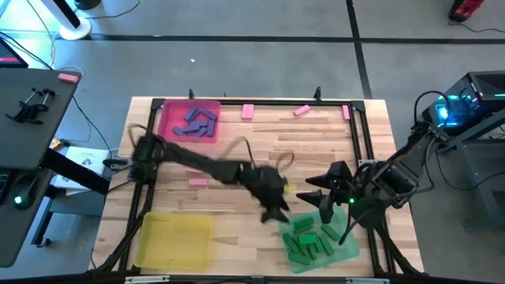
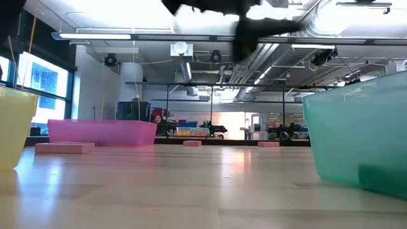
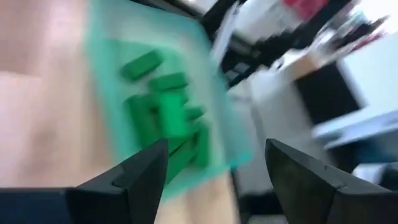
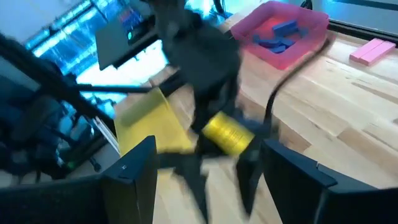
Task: Sort blocks
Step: Put the pink block into the yellow bin
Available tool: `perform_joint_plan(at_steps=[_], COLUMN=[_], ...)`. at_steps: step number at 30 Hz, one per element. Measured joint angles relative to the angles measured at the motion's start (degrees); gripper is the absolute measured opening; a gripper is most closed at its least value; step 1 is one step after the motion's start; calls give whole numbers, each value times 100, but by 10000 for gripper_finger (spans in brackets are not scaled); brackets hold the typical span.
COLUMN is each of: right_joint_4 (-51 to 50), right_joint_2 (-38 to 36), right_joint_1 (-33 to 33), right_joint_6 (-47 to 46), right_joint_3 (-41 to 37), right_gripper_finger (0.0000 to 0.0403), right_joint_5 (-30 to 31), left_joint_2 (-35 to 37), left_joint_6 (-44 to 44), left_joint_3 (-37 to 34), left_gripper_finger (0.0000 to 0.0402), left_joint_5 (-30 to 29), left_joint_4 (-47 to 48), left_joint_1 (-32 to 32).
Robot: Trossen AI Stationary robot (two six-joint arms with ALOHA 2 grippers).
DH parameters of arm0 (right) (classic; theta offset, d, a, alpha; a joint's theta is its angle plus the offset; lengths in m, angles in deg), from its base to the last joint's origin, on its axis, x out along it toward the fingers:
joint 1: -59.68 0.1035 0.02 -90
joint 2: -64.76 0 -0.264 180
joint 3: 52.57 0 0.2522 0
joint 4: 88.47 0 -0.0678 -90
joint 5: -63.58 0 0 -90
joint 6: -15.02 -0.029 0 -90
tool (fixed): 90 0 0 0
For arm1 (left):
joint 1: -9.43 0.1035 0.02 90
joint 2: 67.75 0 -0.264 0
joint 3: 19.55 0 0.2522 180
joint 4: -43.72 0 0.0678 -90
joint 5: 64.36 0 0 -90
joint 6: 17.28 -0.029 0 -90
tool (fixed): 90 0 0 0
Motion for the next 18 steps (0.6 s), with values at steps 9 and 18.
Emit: perform_joint_plan(at_steps=[9,18], right_joint_4=[-620,-2658], right_joint_2=[42,-66], right_joint_1=[-1415,-3853], right_joint_6=[-1116,-558], right_joint_3=[2,-964], right_gripper_finger=[214,17], right_joint_5=[2,-1680], left_joint_2=[3242,6331], left_joint_6=[-2179,-1638], left_joint_3=[-612,-3408], left_gripper_finger=[222,209], left_joint_5=[-895,-2821], left_joint_4=[1967,378], left_joint_1=[712,1469])
